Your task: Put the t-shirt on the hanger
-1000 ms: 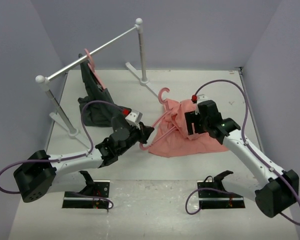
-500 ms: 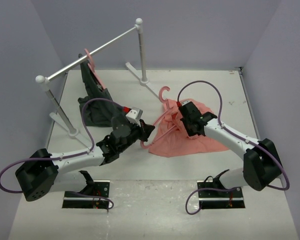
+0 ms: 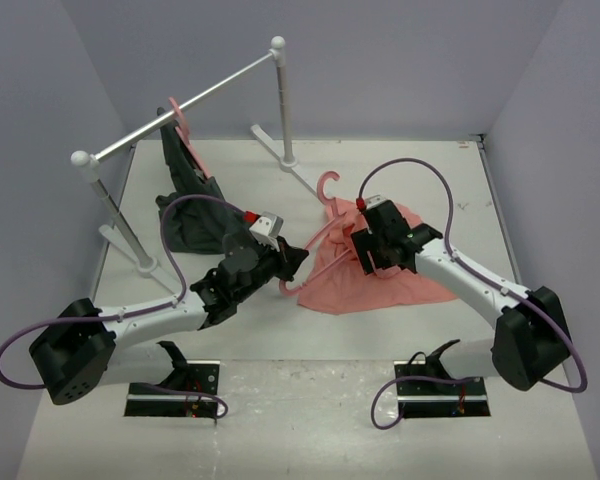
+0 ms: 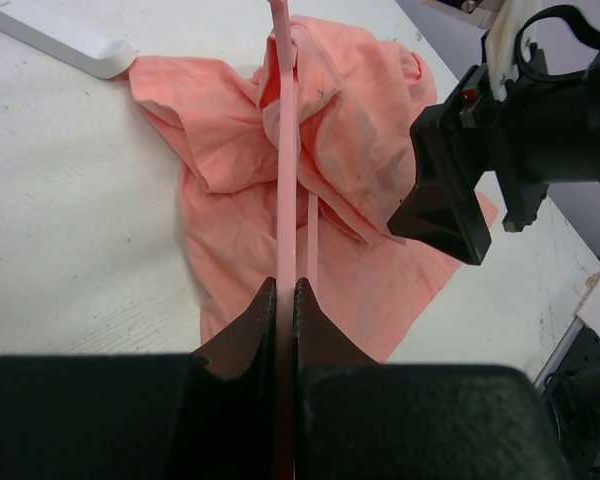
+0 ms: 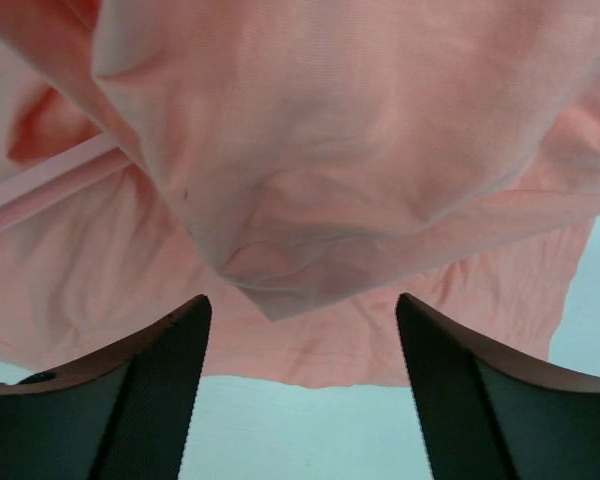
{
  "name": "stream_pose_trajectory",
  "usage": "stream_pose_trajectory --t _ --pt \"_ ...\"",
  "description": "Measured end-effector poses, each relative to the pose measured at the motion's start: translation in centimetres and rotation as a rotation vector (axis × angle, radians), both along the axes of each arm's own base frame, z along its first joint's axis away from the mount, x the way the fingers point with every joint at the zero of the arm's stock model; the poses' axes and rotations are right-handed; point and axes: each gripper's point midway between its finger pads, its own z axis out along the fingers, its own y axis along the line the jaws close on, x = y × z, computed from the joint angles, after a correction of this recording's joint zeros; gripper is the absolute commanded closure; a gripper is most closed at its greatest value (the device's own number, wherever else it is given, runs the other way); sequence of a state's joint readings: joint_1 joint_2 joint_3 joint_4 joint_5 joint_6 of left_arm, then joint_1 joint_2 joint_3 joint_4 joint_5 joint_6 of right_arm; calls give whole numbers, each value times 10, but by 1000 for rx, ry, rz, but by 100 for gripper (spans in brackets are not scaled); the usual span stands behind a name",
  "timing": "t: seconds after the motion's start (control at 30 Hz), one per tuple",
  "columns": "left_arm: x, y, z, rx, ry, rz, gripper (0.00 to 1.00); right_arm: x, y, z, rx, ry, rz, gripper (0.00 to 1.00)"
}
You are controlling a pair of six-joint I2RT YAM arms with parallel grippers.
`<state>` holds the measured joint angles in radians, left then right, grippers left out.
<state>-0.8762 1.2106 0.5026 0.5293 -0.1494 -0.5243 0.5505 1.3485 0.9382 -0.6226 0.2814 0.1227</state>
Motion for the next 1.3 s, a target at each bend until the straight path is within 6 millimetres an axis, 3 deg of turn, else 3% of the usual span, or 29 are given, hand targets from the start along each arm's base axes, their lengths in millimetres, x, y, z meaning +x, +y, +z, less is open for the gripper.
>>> stream_pose_trajectory --t 0.17,0.23,0.3,0.57,0.67,0.83,1.07,1.3 --pt "-1 -1 1 -4 -1 -9 100 -1 -1 -22 -44 71 -2 58" --pt "-1 -1 2 -5 -2 -11 100 0 -3 -29 -69 92 -4 76" --pt "-2 -1 2 -7 -2 -13 100 1 -5 -33 -86 101 -7 100" --pt "-1 1 1 -6 -1 -9 100 10 -15 -18 -116 35 -49 100" --pt "-1 2 0 -5 1 -9 100 13 -23 0 -114 -28 -77 100" --pt "-3 1 -1 -9 0 -25 100 27 -53 45 -112 -148 -186 100" --pt "-11 -5 4 -40 -15 -85 100 69 -106 108 -227 -282 -324 100" --pt "-20 -13 11 -67 -39 -160 100 126 -110 145 -376 -394 -255 99"
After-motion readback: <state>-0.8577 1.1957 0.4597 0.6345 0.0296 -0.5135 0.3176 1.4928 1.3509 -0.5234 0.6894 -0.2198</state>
